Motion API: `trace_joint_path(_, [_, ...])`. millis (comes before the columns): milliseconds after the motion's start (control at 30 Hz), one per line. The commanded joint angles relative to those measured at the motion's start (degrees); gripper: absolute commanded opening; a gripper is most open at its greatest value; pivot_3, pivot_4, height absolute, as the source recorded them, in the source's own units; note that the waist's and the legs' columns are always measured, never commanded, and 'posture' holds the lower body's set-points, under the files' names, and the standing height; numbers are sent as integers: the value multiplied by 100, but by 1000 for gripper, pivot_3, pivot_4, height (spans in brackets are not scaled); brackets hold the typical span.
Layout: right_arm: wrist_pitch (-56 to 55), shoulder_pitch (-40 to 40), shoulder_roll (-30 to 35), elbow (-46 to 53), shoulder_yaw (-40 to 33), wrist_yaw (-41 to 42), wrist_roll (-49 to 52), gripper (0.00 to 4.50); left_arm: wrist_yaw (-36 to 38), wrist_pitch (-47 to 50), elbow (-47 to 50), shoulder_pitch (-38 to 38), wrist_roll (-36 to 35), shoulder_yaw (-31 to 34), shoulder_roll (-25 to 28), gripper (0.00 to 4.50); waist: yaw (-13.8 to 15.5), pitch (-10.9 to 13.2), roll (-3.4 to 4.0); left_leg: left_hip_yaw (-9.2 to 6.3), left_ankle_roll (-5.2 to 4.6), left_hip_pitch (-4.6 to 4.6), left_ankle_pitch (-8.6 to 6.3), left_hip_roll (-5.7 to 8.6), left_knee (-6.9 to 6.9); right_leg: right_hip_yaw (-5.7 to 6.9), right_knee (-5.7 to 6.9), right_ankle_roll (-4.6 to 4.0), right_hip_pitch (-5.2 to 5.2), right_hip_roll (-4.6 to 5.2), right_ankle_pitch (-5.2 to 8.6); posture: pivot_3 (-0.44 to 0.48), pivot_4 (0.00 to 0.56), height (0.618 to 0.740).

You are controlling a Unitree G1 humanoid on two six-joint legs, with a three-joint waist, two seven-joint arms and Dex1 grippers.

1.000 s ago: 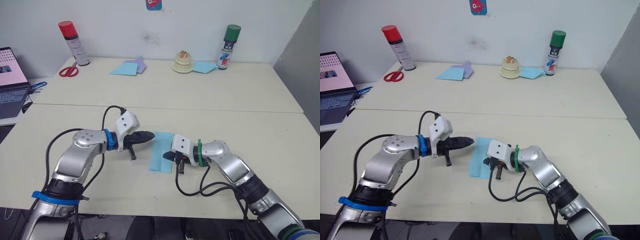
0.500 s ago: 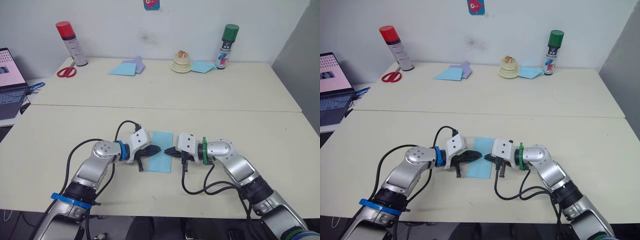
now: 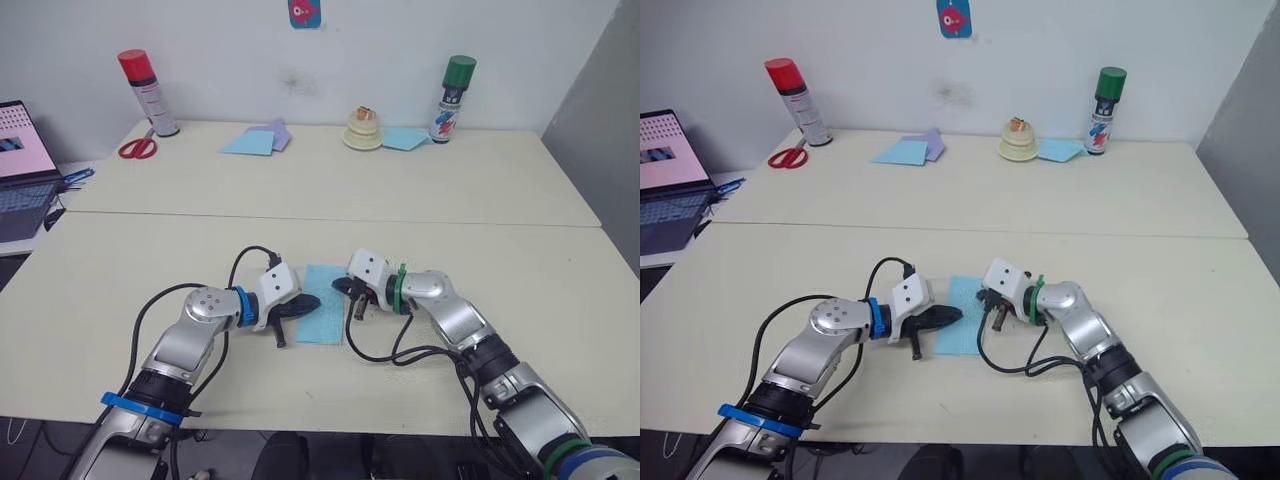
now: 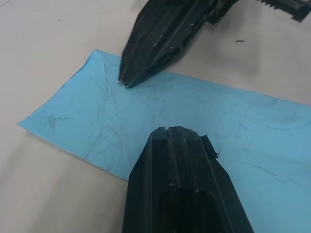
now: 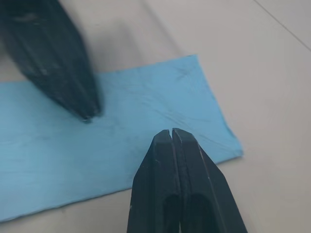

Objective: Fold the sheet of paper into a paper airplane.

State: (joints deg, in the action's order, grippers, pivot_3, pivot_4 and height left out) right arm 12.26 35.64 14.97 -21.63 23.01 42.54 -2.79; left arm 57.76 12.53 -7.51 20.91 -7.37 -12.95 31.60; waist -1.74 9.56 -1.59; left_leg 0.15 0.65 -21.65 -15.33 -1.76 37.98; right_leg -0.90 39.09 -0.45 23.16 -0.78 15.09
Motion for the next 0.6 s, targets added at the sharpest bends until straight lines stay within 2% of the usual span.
trace_joint_path(33, [213,-2,65,-744,-15,-288,-348,30,-25,110,-154,-5,29,15,-16,0,4,-15,2,-1,0,0,0,0,0,1,0,1,0,0,-2,0,150,729])
trace_joint_path(267, [63,129,-19,-1241,-116,-567,-375,30,-114,178,-295,90,20,11,-123,0,11,-56,13,1,-4,21,3,2,0,-3,0,5,-20,0,-8,0,150,729])
trace_joint_path(400, [-769,22,-166,-689,-574,-488,126,30,-142,221,-342,116,41,-1,-164,0,17,-49,19,0,-5,63,2,3,-4,-1,-12,1,-70,2,-4,0,150,729])
trace_joint_path(533, [-1215,-361,-5,343,-703,400,677,30,-195,326,-398,168,119,-32,-160,0,5,-30,34,3,-5,61,2,5,-9,-4,-17,2,-68,4,-1,0,150,729])
trace_joint_path(600, [-1146,-479,81,521,-590,641,670,30,-207,369,-414,186,124,-32,-157,0,2,-28,36,4,-5,58,2,4,-13,-6,-17,2,-63,3,1,0,150,729])
